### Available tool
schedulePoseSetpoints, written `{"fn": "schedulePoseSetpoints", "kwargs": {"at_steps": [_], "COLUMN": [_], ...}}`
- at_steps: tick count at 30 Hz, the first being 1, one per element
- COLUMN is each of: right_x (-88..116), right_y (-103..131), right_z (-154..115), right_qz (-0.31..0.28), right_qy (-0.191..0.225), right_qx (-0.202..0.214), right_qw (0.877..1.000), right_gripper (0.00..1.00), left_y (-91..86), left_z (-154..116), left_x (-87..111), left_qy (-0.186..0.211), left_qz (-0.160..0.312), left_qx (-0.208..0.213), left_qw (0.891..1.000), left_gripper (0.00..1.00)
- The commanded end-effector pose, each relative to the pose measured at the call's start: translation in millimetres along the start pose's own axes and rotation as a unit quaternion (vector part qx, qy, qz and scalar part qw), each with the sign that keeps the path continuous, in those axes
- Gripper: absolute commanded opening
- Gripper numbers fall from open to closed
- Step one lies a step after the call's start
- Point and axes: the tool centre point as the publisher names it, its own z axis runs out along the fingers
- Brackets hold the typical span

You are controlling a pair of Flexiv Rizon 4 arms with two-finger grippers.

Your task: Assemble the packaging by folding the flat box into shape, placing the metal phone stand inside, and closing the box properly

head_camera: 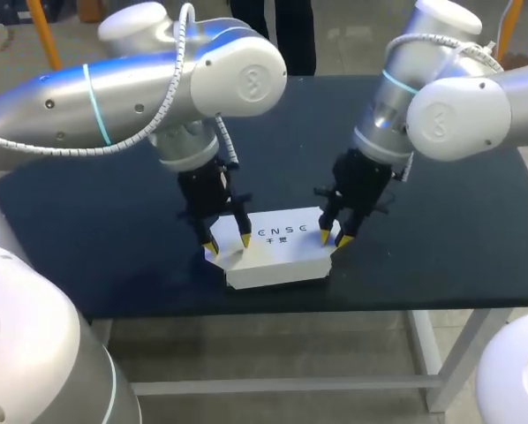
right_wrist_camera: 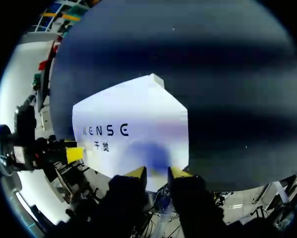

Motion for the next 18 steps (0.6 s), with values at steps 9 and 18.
{"fn": "schedulePoseSetpoints", "kwargs": {"at_steps": [9, 18], "right_x": [-3.7, -6.8], "right_y": [-1.4, 1.6], "right_z": [2.8, 7.0], "right_qz": [0.01, 0.019], "right_qy": [0.001, 0.014], "right_qx": [-0.023, -0.037], "right_qw": [1.0, 0.999], "right_gripper": [0.33, 0.33], "left_y": [6.6, 6.4], "left_z": [6.3, 9.3], "left_x": [3.5, 6.2], "left_qy": [-0.002, -0.003], "left_qz": [0.012, 0.018], "left_qx": [0.025, 0.034], "left_qw": [1.0, 0.999], "left_gripper": [0.66, 0.66]}}
